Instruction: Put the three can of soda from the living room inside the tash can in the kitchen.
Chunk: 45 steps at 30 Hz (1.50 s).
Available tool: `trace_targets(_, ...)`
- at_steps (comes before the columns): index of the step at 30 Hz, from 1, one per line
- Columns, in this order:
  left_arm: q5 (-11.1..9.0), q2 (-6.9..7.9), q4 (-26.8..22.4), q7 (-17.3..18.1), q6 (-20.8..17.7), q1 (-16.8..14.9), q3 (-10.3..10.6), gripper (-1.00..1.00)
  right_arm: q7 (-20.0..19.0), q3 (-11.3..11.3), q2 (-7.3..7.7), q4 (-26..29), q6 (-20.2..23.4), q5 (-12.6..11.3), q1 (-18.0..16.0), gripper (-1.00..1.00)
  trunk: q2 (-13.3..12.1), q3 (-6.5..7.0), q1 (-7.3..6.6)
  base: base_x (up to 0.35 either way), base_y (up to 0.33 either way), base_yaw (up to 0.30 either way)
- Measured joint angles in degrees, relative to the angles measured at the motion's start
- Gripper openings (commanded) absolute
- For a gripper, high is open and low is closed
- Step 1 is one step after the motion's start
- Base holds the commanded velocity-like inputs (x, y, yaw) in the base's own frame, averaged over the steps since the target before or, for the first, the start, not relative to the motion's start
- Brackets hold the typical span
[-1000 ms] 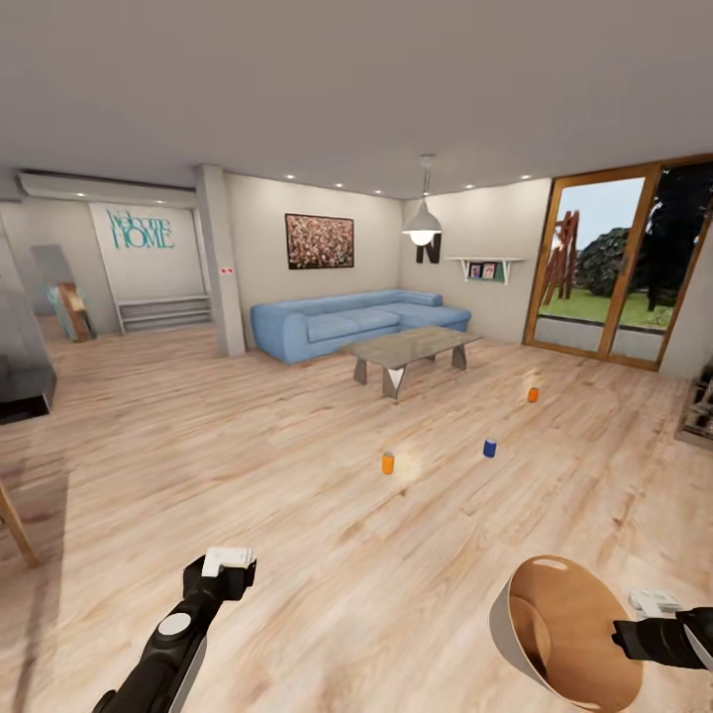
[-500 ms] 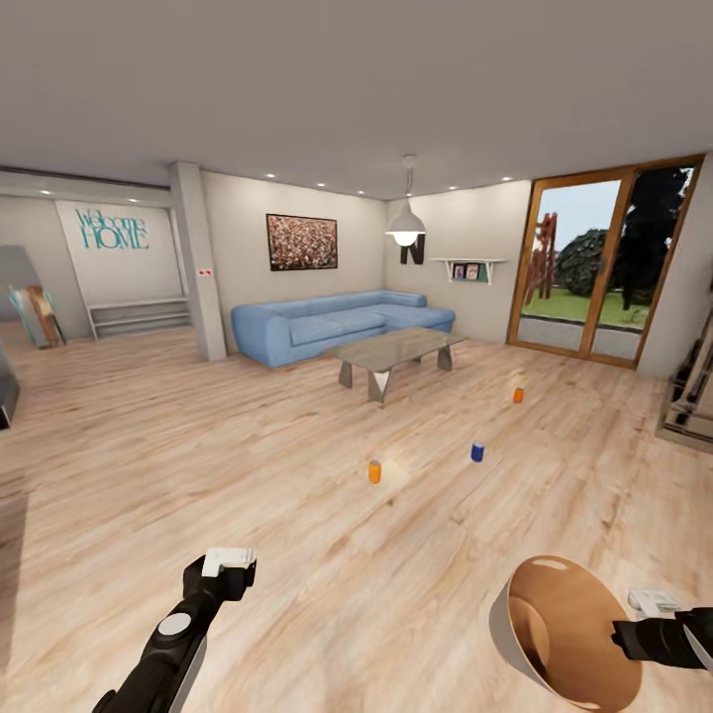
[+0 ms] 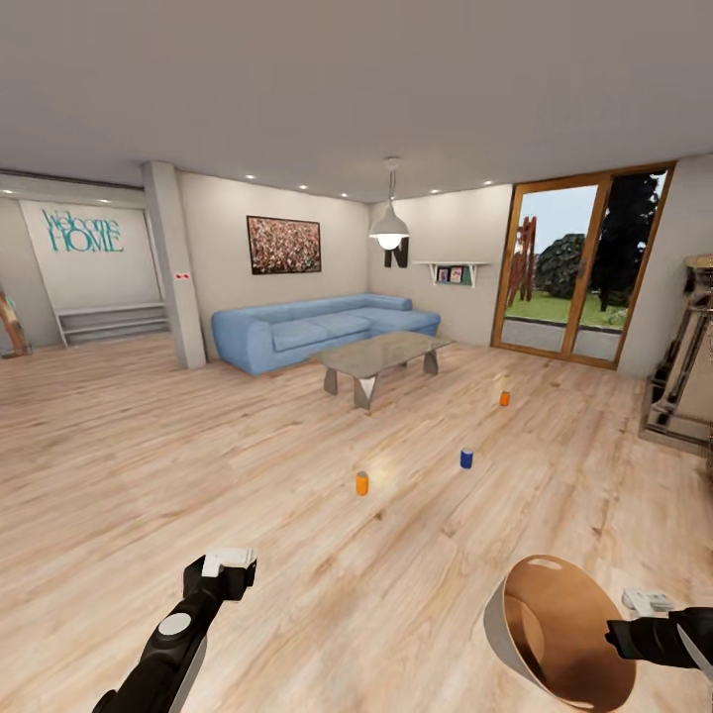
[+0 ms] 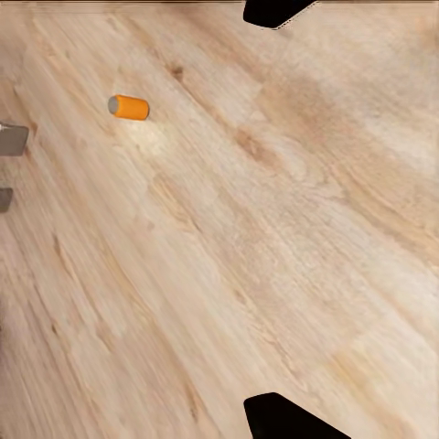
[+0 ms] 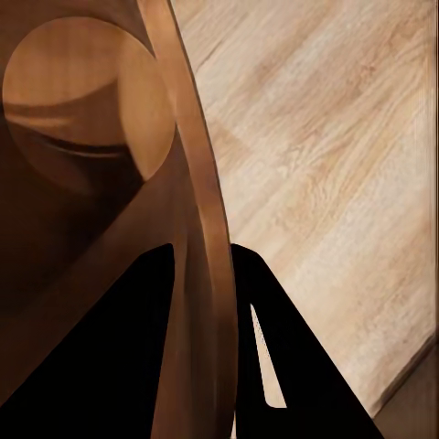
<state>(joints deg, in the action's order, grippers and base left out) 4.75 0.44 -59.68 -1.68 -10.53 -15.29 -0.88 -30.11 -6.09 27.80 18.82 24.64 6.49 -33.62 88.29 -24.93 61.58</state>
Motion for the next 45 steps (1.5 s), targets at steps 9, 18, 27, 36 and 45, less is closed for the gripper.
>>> trace_targets(9,0.0,0.0,0.0,0.0,0.1,0.0,0.0,1.0,0.0,0.0,-0.02,0.0,0.0,0.0,0.0,-1.0,0.0,0.57,0.0,0.242,0.0,-0.177)
trace_targets(18,-0.2,0.0,2.2,-0.1,0.1,0.0,-0.1,1.0,0.0,0.0,-0.03,0.0,0.0,0.0,0.0,-1.0,0.0,1.15,0.0,0.242,0.0,-0.178)
trace_targets(27,-0.2,0.0,2.4,-0.1,0.1,0.0,-0.1,1.0,0.1,0.0,-0.1,0.0,0.0,0.1,0.0,-1.0,0.0,1.53,0.0,0.242,0.0,-0.098)
trace_targets(36,-0.1,0.0,2.4,-0.1,0.1,0.0,-0.1,1.0,0.4,0.1,-0.41,0.0,0.6,0.2,0.0,-1.0,0.0,1.14,0.0,0.243,0.0,-0.006)
trace_targets(45,-0.3,0.0,2.4,-0.1,0.1,0.0,-0.1,1.0,0.5,0.0,-0.63,0.1,0.5,0.2,0.0,-1.0,0.0,0.41,0.0,0.152,0.0,0.0)
